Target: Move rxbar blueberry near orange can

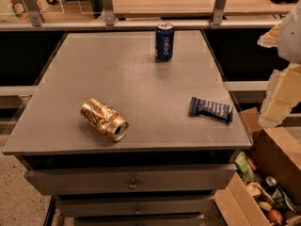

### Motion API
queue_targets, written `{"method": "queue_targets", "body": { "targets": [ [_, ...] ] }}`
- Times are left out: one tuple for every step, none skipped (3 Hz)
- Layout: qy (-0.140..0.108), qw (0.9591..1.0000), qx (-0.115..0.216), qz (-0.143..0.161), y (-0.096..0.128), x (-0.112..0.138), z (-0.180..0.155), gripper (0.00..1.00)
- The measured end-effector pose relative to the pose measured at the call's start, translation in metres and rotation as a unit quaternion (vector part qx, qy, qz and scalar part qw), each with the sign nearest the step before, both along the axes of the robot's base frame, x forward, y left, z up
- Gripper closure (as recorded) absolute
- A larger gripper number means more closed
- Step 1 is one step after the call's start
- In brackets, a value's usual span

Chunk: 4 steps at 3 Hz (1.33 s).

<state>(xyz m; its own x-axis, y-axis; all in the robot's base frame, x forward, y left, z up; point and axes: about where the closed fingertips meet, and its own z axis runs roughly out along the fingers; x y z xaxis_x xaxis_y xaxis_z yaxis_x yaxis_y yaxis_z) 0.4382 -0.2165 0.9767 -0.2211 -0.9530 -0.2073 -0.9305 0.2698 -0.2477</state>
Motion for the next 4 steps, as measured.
{"method": "queue_targets", "body": {
  "targets": [
    [0.000, 1.0000, 0.000, 0.000, 0.000, 0.000, 0.000, 0.00],
    [-0.002, 0.9999, 0.001, 0.012, 0.005, 0.003, -0.003, 0.00],
    [0.013, 0.9994, -0.001, 0.033, 0.016, 0.007, -0.019, 0.00],
    [0.043, 0.9972, -0.004, 0.061, 0.035, 0.008, -0.047, 0.00]
  ]
}}
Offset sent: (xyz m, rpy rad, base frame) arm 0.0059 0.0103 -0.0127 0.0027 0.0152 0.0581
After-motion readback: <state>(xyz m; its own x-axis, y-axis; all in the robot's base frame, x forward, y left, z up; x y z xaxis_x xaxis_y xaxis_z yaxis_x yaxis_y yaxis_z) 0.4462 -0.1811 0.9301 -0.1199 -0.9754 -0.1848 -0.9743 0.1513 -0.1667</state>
